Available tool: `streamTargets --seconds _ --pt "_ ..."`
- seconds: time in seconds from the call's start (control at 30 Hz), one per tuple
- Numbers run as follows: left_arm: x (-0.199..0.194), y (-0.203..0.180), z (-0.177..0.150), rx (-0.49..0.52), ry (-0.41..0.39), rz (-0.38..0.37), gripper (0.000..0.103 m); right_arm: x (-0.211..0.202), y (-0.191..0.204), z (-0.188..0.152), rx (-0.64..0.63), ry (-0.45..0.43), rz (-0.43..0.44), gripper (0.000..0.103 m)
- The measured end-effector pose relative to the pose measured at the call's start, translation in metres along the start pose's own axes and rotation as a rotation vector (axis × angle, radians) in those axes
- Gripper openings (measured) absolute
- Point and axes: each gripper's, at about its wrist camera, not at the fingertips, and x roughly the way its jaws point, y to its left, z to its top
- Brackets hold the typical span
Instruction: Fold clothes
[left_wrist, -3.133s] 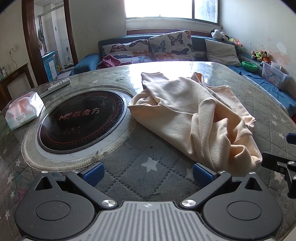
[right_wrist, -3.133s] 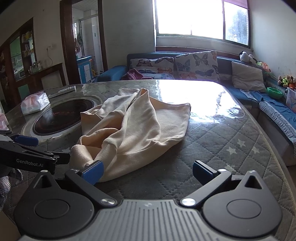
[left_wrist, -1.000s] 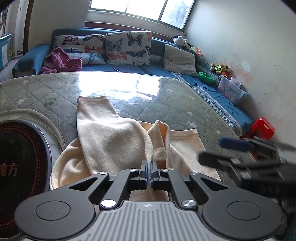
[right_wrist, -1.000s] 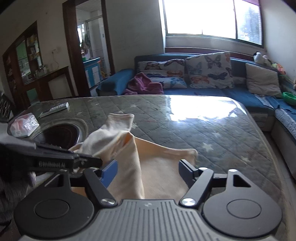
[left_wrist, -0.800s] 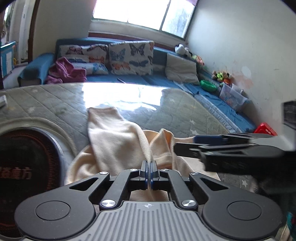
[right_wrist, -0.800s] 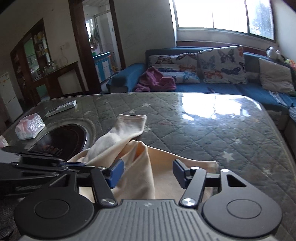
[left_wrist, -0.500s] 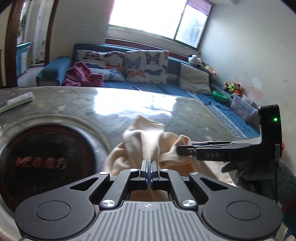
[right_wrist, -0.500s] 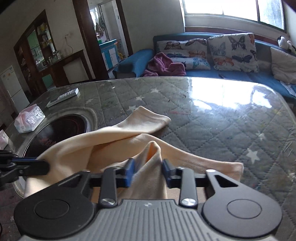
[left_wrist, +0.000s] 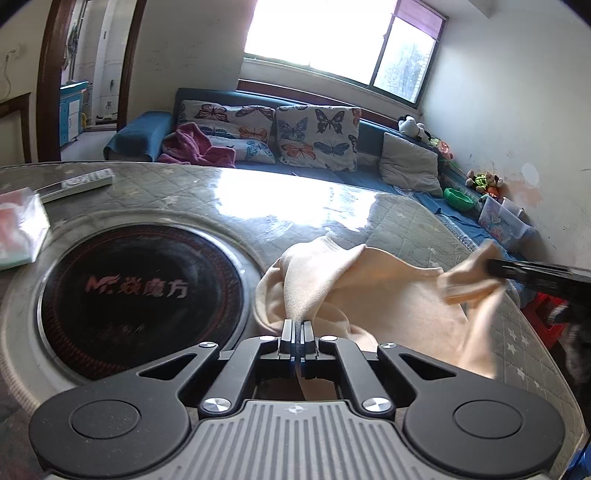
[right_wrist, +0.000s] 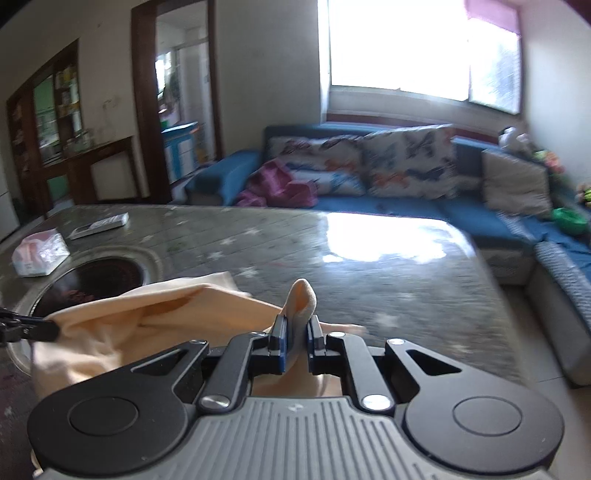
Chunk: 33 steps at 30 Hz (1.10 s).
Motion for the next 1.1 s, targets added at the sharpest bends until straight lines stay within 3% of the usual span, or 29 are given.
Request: streamTargets --seconds 0.13,0.5,0.53,0.6,0.67,0.77,0.87,1.0,1.1 --pt "-0.017 0.008 -0.011 -0.011 0.005 0.015 0.002 -0.042 -0.023 -0.024 0.019 0.002 -0.094 0.009" --pt "-0.029 0.019 -0.045 -0.012 0.113 0.052 0.002 -0.079 -0.070 -0.104 0.138 0.165 -0.271 0.011" --pt "-0.030 0.020 -0.047 -0.015 0.121 0.047 0.003 -0.080 -0.072 -0.107 0.141 0.169 -0.274 0.012" --pt "-0.032 0.020 -0.051 -0.007 0.127 0.052 0.003 -0.082 -0.074 -0.110 0.137 0.169 -0.315 0.027" --pt "-0.034 0.019 -0.054 0.006 0.131 0.056 0.003 -0.085 -0.076 -0.111 0.139 0.163 -0.348 0.033" --pt "-0.037 0.017 -0.052 0.027 0.124 0.058 0.005 -0.091 -0.080 -0.109 0.147 0.134 -0.356 0.035" --pt "-0.039 0.009 -0.045 0.057 0.099 0.061 0.011 -0.088 -0.074 -0.104 0.111 0.124 -0.325 0.049" --pt "-0.039 -0.003 -0.035 0.108 0.061 0.065 0.043 -0.074 -0.062 -0.105 0.056 0.152 -0.290 0.063" --pt "-0.035 -0.013 -0.028 0.148 0.043 0.064 0.050 -0.064 -0.059 -0.109 0.028 0.183 -0.290 0.071"
